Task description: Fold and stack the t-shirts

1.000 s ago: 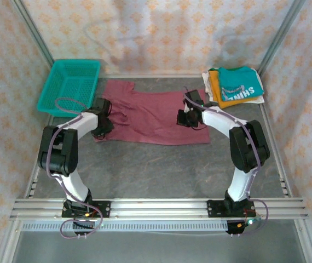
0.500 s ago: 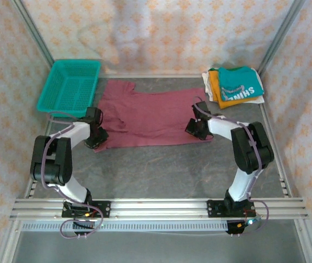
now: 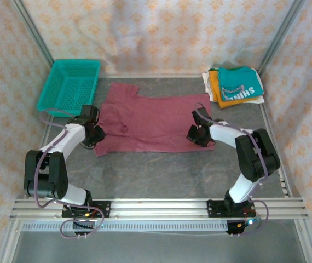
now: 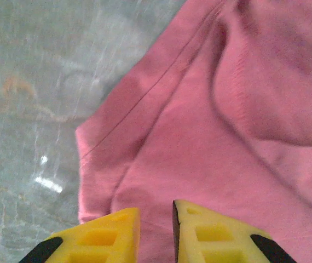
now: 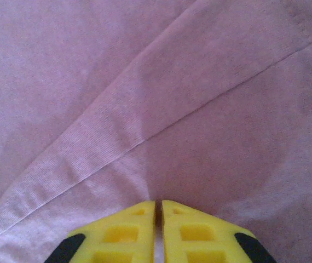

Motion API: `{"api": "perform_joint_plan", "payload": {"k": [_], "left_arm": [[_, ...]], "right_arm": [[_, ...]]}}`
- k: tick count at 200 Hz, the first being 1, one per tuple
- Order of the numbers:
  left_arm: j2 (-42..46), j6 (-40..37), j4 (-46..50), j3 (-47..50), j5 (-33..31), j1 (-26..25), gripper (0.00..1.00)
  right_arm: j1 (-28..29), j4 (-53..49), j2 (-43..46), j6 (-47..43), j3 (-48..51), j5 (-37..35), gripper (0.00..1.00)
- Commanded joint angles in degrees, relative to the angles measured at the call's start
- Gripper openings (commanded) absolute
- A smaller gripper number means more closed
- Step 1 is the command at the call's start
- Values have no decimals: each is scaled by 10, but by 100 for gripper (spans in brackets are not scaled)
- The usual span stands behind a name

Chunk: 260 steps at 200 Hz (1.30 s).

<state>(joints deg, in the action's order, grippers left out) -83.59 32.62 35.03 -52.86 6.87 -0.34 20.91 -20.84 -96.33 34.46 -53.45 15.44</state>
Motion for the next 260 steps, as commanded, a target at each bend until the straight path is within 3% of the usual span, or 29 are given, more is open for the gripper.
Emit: {"api": "perform_joint_plan", "payload": {"k": [1, 40, 126, 152, 188, 239, 252, 260], "left_arm": [[3, -15, -11, -39, -4, -14, 26], [-84, -17, -8, -107, -15, -64, 28], [-209, -17, -42, -174, -28, -74, 32], [-229, -17, -49, -189, -46, -73, 24], [-241, -38, -48, -209, -46, -73, 0], [-217, -29, -35, -203, -60, -85, 0], [-214, -9, -16, -200, -81, -85, 22], [-211, 2, -15, -192, -90, -85, 26]], "right_arm": [[2, -18, 20, -1, -29, -14, 16], [7, -4, 23, -21, -57, -19, 17], [8, 14, 1, -39, -73, -2, 20], [7, 19, 1, -37, -67, 1, 20], [8, 19, 3, -39, -66, -1, 21], [7, 19, 1, -42, -70, 3, 22], [8, 19, 1, -43, -70, 4, 23], [7, 19, 1, -45, -71, 4, 23]]}}
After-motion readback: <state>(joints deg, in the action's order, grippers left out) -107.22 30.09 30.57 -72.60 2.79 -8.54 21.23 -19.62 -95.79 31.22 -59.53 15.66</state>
